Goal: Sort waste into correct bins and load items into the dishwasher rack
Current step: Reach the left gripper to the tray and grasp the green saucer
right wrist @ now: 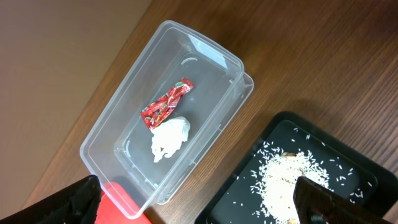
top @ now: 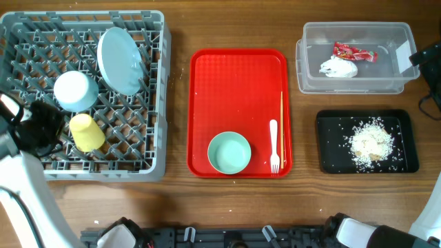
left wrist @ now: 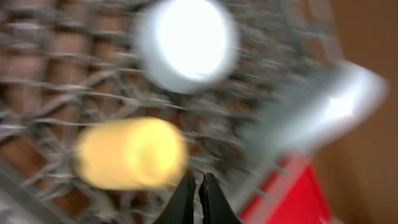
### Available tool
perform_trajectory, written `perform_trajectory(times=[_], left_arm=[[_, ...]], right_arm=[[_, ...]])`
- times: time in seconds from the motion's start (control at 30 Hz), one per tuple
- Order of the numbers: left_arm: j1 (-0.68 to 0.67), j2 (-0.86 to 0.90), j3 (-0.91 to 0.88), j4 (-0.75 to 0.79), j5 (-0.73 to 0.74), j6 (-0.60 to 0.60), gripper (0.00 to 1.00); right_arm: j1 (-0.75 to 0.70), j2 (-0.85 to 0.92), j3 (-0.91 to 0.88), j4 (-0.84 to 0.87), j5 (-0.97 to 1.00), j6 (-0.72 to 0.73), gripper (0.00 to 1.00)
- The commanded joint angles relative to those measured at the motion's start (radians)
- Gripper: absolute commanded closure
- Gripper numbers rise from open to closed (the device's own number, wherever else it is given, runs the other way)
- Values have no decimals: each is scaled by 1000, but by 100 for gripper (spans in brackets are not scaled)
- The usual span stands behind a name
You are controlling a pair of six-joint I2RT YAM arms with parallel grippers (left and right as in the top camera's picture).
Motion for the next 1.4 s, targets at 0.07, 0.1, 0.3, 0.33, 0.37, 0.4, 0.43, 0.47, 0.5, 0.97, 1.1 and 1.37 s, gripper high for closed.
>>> perform_trajectory(times=[0.07, 0.1, 0.3, 0.33, 0.37, 0.4, 0.43, 0.47, 0.5, 0.97, 1.1, 1.37], left_arm=[[-242, -203, 28, -22, 280, 172, 96], [-314, -216, 28, -27, 257, 189, 94], [-837, -139, 27, -8, 171, 195, 60], [-921, -111, 27, 9, 136, 195, 54], [-974, -92, 27, 22, 103, 194, 50], [-1042, -63, 27, 37, 46, 188, 47], [-1129, -21, 28, 57, -37, 163, 45], [-1194, 17, 28, 74, -106, 138, 43], [-1282, 76, 28, 97, -191, 122, 42], [-1614, 533, 28, 237, -397, -47, 48], [-1637, 579, 28, 261, -413, -48, 48], [-1637, 648, 28, 251, -445, -73, 75]], right_arm=[[-2, 6, -1, 2, -2, 3, 0], [-2, 6, -1, 2, -2, 4, 0], [-2, 6, -1, 2, -2, 3, 0], [-2, 6, -1, 2, -2, 4, 0], [-2, 6, -1, 2, -2, 4, 0], [-2, 6, -1, 2, -2, 4, 0], [-2, 6, -1, 2, -2, 4, 0], [-2, 6, -1, 2, -2, 4, 1], [-2, 6, -1, 2, -2, 4, 0], [-2, 6, -1, 2, -2, 4, 0], [-2, 6, -1, 2, -2, 4, 0], [-2, 6, -1, 2, -2, 3, 0]])
